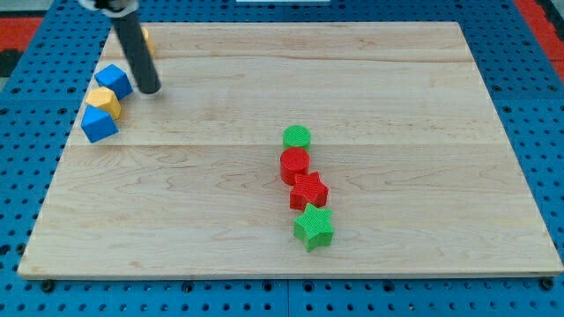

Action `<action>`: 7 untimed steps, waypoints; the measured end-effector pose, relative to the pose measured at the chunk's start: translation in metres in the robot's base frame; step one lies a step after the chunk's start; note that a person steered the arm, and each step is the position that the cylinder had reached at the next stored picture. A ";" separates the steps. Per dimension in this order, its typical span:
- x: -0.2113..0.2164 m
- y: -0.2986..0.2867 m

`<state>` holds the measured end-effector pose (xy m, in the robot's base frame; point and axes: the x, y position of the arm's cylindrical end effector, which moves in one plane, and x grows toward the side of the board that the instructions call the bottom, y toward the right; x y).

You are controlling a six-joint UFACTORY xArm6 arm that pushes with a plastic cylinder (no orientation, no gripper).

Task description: Slide the yellow heart to the top of blue cube

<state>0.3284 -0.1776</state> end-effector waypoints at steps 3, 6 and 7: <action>-0.135 -0.033; -0.090 -0.082; -0.122 -0.081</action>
<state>0.2066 -0.2582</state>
